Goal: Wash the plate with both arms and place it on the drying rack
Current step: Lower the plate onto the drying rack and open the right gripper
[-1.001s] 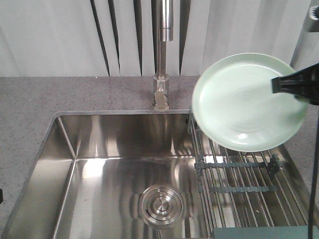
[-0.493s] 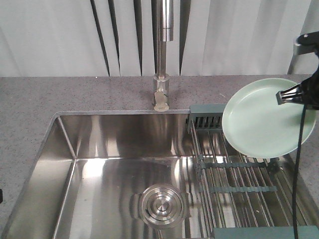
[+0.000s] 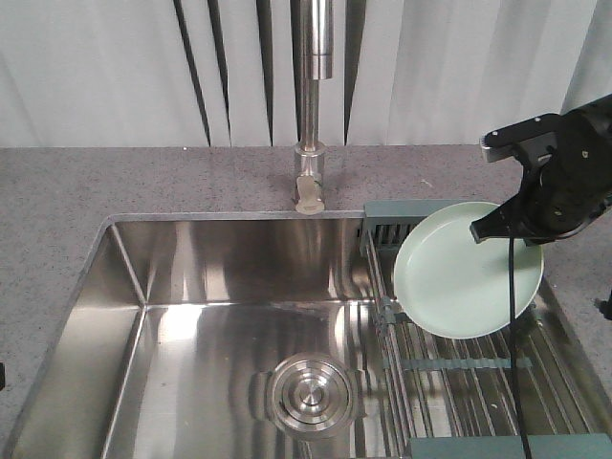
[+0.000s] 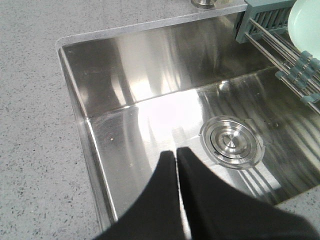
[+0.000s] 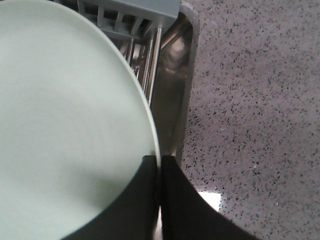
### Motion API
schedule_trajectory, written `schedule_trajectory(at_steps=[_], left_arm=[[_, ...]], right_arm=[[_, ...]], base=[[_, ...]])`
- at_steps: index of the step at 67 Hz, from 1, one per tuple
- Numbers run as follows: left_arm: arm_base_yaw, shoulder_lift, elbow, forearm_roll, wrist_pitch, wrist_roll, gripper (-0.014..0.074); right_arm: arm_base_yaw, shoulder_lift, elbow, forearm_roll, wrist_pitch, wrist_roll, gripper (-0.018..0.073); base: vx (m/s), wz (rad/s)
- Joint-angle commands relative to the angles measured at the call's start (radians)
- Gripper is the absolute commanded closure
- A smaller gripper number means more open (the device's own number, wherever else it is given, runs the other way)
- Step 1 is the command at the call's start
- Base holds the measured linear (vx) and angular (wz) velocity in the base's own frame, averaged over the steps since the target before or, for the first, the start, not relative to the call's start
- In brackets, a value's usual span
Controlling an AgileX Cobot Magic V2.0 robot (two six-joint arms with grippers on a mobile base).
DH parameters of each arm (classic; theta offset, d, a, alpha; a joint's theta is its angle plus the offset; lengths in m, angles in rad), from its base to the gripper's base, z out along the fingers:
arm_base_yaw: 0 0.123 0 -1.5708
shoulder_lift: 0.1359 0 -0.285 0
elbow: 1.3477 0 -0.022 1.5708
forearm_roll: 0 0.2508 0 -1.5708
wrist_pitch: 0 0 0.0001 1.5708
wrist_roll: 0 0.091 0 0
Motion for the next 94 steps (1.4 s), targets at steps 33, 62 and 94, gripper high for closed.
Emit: schedule_trajectory(at_steps=[33,62,94], left_arm=[[0.001,0.005,-0.026,-0.026,-0.059,-0.008,0.0604],[0.001,0.005,-0.002,-0.026,-0.078,-0.008,0.0604],[0.001,0.005,0.019,-0.037,-0.115,-0.012,0.0604]], right_arm=[[-0.004,-0.011,-0.027,-0.034,-0.015,-0.062,0.0488],[-0.004,-0.067,-0.03,-0.096,0.004,-0.003,0.0117],[-0.004,-0.599,-0.027,0.392,0.004,-0.346,0.0557]], base=[[0.0,0.0],[0.0,0.0],[0.0,0.0]])
